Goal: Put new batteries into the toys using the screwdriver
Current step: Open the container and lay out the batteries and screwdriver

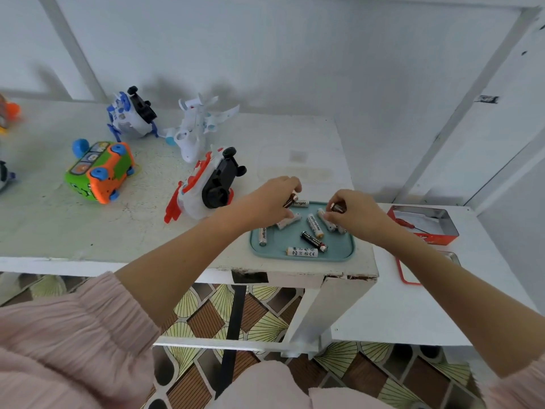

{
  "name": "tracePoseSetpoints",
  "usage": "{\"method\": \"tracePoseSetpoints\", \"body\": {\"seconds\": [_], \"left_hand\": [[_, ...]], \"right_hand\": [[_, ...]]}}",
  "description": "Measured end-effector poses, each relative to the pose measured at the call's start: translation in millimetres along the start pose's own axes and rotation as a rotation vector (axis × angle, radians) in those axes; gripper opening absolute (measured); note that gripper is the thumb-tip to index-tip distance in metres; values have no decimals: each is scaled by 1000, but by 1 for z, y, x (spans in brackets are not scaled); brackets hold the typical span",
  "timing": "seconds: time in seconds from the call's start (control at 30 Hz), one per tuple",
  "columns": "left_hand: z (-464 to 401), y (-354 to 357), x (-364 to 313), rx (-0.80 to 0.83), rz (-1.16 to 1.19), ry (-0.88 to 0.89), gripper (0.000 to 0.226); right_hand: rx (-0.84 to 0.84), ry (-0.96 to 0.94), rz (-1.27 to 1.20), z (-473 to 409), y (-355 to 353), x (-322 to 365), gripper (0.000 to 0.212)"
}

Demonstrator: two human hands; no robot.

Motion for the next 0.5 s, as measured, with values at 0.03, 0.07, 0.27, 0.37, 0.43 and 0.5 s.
{"method": "tracePoseSetpoints", "body": {"seconds": [0.03,0.07,0.27,0.37,0.43,0.5], "left_hand": [[-1,0,0,-34,0,23,45],[-2,0,-1,-65,2,48,44],[1,-10,1,-250,32,139,24],[3,-14,4,-257,8,136,18],[3,-15,4,-252,-2,134,17],[2,-16,2,-255,-1,143,16]], "right_hand": [[22,-4,1,0,1,1,22],[30,-9,7,0,1,2,24],[-87,-53,-15,1,2,-1,24],[-133,-96,-24,-1,4,-1,24],[-131,-137,-1,-1,6,2,24],[-128,-166,20,-1,6,3,21]]}}
Point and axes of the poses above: each hand's wrist, its own z-axis away from the middle knuckle, its own y-axis out of the palm, x = y × z, the point moved 5 cm from there along -z, towards the middle knuckle, and after that the axes turned 10 degrees about x, right-handed, at the moved point
